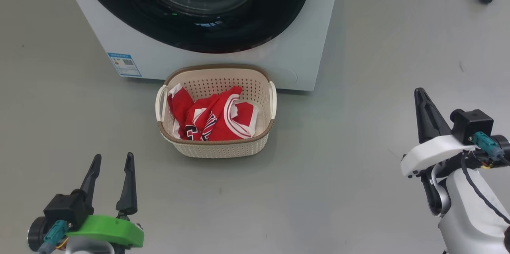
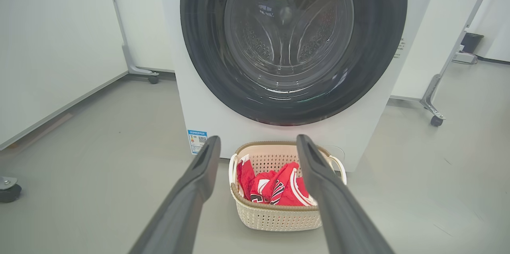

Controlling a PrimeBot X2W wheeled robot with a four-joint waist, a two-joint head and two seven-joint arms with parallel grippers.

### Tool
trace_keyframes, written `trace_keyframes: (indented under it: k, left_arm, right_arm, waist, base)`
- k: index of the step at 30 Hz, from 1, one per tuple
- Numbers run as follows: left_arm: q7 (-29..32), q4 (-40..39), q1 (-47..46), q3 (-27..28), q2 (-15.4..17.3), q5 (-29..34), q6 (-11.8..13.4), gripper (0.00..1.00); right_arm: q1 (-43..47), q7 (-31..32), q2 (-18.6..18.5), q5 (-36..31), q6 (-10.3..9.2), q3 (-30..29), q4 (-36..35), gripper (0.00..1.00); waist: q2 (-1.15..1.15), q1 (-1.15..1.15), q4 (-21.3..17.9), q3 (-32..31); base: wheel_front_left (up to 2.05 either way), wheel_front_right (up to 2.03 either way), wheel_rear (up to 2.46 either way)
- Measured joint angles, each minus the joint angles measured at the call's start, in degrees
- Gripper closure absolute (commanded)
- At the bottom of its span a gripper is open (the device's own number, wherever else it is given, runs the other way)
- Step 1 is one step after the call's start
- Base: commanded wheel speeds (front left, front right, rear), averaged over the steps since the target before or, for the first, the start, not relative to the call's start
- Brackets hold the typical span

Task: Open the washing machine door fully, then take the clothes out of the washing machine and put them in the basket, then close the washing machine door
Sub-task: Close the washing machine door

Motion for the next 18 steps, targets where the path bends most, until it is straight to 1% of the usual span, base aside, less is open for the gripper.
trace_keyframes:
  k: [7, 11, 13, 14, 15, 16, 18]
  left_arm:
    - [0.0, -1.1, 1.5, 0.2, 0.0, 0.7, 0.0, 0.00]
    - [0.0, -1.5, 2.9, 1.9, 0.0, 0.9, 0.0, 0.00]
    - [0.0, -1.5, 3.6, 2.2, 0.0, 1.0, 0.0, 0.00]
    - [0.0, -1.5, 3.9, 2.2, 0.0, 1.0, 0.0, 0.00]
    - [0.0, -1.5, 4.2, 2.3, -0.1, 1.0, 0.0, 0.00]
    - [0.0, -1.6, 4.5, 2.6, -0.1, 1.1, 0.0, 0.00]
    - [0.0, -1.8, 5.0, 3.1, -0.1, 1.1, 0.0, 0.00]
  right_arm:
    - [6.9, 0.0, 0.3, 0.1, -0.70, -2.4, -6.4, 1.00]
    - [10.2, 0.0, 1.3, 0.0, -0.79, -3.4, -10.5, 1.00]
    - [11.8, 0.0, 1.6, 0.0, -1.22, -4.3, -12.3, 1.00]
    - [12.7, 0.0, 1.8, 0.0, -1.29, -4.9, -13.2, 0.80]
    - [13.6, 0.0, 2.1, 0.0, -1.29, -5.4, -14.0, 0.16]
    - [14.5, 0.0, 2.5, 0.0, -1.29, -5.8, -14.7, 0.00]
    - [16.3, 0.0, 3.3, 0.0, -1.29, -6.0, -15.9, 0.00]
  waist:
    - [0.00, 0.00, -2.5, -3.6]
    - [0.00, 0.00, -3.3, -5.3]
    - [0.00, 0.00, -3.6, -6.1]
    - [0.00, 0.00, -3.8, -6.5]
    - [0.00, 0.00, -3.9, -6.9]
    - [0.00, 0.00, -4.0, -7.3]
    - [0.00, 0.00, -4.2, -7.9]
  base:
    - [0.00, 0.00, 0.00]
    - [0.00, 0.00, 0.00]
    - [0.00, 0.00, 0.00]
    - [0.00, 0.00, 0.00]
    - [0.00, 0.00, 0.00]
    - [0.00, 0.00, 0.00]
    - [0.00, 0.00, 0.00]
